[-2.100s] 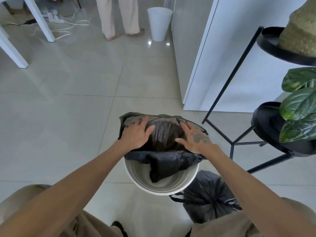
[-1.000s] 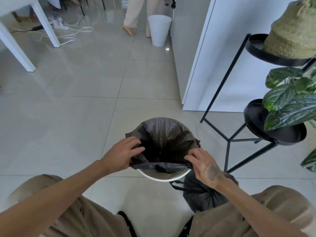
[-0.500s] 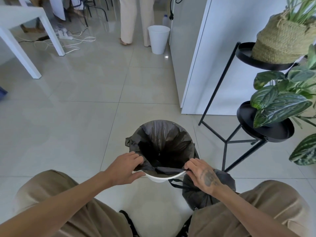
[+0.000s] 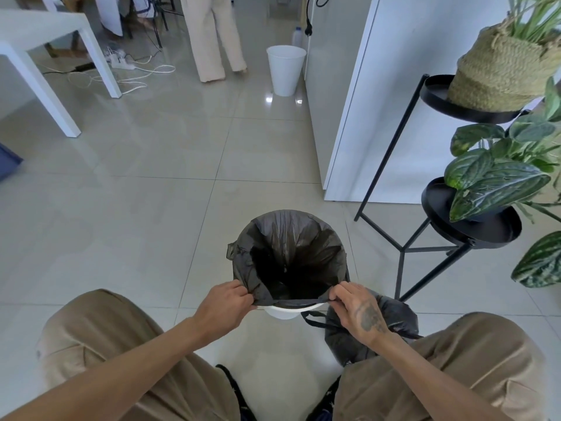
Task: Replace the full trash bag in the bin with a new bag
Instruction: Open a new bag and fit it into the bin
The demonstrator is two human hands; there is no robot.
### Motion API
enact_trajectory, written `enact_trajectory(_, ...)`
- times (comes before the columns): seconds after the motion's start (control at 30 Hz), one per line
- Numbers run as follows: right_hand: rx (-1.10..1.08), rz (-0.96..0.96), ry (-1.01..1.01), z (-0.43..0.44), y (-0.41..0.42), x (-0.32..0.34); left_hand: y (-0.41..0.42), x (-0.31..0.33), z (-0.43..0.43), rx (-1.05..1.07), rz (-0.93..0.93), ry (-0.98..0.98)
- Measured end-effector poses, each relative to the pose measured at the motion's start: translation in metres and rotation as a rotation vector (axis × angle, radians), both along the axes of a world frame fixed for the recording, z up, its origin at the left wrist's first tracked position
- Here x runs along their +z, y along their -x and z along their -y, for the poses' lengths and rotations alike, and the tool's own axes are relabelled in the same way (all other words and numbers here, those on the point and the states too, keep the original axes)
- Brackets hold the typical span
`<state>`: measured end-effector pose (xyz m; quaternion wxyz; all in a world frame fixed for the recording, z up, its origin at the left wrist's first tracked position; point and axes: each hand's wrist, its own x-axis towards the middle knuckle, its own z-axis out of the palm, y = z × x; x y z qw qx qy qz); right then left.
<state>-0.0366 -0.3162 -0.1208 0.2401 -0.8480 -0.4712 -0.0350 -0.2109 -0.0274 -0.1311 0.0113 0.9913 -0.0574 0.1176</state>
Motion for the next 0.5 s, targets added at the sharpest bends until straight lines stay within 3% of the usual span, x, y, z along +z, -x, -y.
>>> enact_trajectory(0.27, -0.007, -0.105, -0.029, 0.0, 0.004, -0.008, 0.003, 0.003, 0.004, 0.116, -0.215, 0.159)
enact_trajectory(0.5, 0.003, -0.155, 0.161, -0.005, 0.006, -0.007, -0.004, 0.019, 0.004, 0.218, -0.458, 0.326)
